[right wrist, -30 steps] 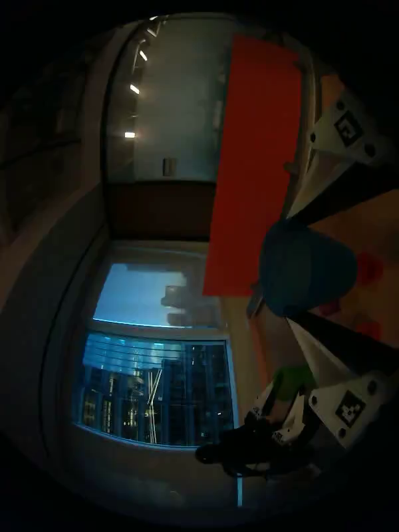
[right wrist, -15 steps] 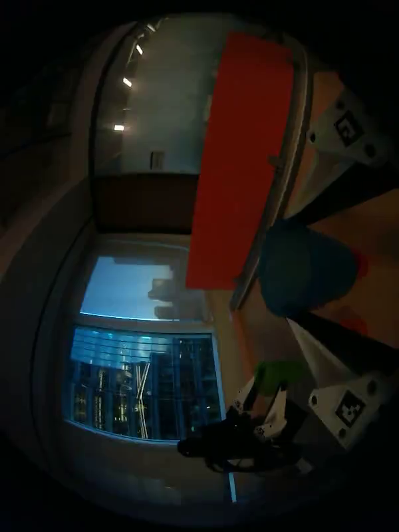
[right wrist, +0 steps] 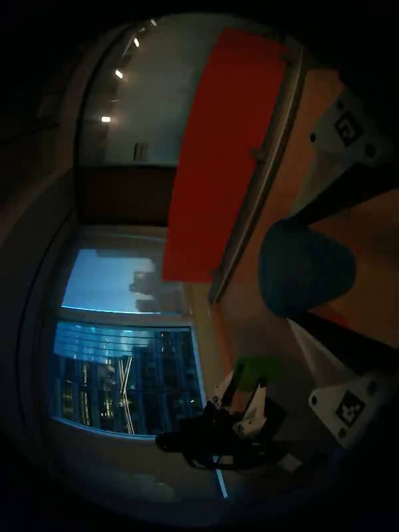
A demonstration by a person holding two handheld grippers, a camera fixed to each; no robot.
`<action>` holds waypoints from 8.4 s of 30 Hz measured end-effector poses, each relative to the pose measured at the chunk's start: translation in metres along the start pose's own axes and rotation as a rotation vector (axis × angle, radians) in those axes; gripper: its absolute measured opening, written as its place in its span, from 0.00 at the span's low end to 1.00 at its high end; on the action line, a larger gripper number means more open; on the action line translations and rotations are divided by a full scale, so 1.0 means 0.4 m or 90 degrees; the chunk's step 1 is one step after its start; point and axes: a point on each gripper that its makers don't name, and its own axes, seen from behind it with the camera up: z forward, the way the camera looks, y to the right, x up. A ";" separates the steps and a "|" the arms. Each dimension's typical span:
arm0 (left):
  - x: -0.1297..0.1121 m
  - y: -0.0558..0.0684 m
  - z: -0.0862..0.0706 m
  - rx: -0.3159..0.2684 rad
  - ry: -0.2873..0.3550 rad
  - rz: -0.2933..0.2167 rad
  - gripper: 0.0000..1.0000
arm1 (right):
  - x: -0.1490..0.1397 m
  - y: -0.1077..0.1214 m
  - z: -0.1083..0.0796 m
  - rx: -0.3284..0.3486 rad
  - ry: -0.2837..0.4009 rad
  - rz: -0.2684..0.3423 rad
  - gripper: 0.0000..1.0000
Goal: Pour water
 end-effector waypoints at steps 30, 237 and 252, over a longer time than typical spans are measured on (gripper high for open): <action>-0.193 -0.011 0.036 -0.033 -0.150 0.023 0.87 | -0.224 -0.021 0.051 0.041 -0.140 -0.016 0.93; -0.301 -0.153 -0.191 0.241 -0.075 -0.085 0.98 | -0.512 0.089 -0.134 -0.241 -0.077 0.025 1.00; -0.205 -0.204 -0.213 0.323 0.031 -0.079 0.98 | -0.385 0.152 -0.142 -0.354 0.044 0.030 1.00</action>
